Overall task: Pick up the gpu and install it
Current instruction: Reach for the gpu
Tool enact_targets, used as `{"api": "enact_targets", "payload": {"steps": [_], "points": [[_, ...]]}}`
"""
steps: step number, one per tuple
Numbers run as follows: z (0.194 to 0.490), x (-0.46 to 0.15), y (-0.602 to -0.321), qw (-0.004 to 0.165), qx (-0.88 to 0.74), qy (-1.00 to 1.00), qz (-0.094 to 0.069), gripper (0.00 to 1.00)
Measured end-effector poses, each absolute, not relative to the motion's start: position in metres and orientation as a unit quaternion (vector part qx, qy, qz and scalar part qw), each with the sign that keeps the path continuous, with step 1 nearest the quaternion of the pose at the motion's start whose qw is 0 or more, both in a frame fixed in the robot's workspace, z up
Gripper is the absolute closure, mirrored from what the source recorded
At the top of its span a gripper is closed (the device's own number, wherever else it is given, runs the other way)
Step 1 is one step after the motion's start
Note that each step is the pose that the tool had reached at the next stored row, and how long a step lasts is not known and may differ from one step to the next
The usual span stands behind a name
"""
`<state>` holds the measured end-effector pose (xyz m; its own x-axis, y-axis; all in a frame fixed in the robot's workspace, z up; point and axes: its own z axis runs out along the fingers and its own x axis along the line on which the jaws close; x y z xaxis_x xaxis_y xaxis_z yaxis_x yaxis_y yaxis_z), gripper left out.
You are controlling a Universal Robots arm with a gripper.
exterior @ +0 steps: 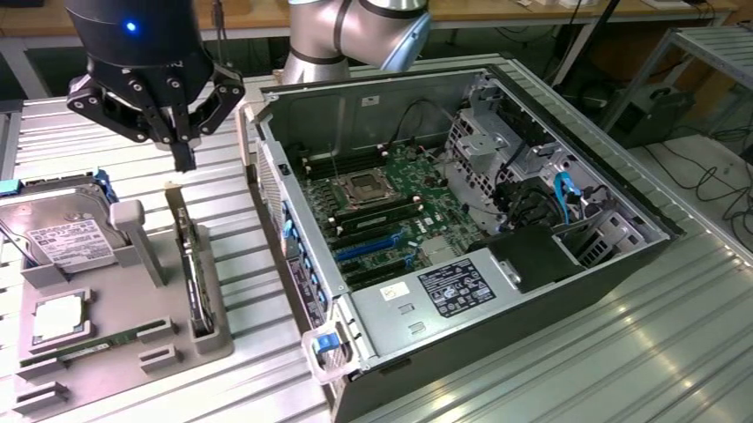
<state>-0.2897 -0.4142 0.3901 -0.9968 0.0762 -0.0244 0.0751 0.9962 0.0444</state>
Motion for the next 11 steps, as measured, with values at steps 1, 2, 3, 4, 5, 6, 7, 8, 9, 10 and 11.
{"api": "enact_targets", "payload": {"steps": [1,2,3,4,5,6,7,8,9,10,11], "points": [[0.39,-0.2914,-0.4145,0.013,0.038,0.999,0.022,0.89],[0.39,-0.2923,-0.4147,0.013,0.038,0.999,0.022,0.89],[0.39,-0.2931,-0.4148,0.013,0.038,0.999,0.022,0.89],[0.39,-0.2944,-0.4151,0.013,0.038,0.999,0.022,0.89],[0.3899,-0.2952,-0.4152,0.013,0.038,0.999,0.022,0.89],[0.3899,-0.2961,-0.4154,0.013,0.038,0.999,0.022,0.89],[0.3899,-0.297,-0.4157,0.013,0.038,0.999,0.022,0.89],[0.3899,-0.2983,-0.416,0.013,0.038,0.999,0.022,0.89],[0.3898,-0.2992,-0.4163,0.013,0.038,0.999,0.022,0.89],[0.3898,-0.3003,-0.4166,0.013,0.038,0.999,0.022,0.89],[0.3897,-0.3011,-0.4168,0.013,0.038,0.999,0.022,0.89]]}}
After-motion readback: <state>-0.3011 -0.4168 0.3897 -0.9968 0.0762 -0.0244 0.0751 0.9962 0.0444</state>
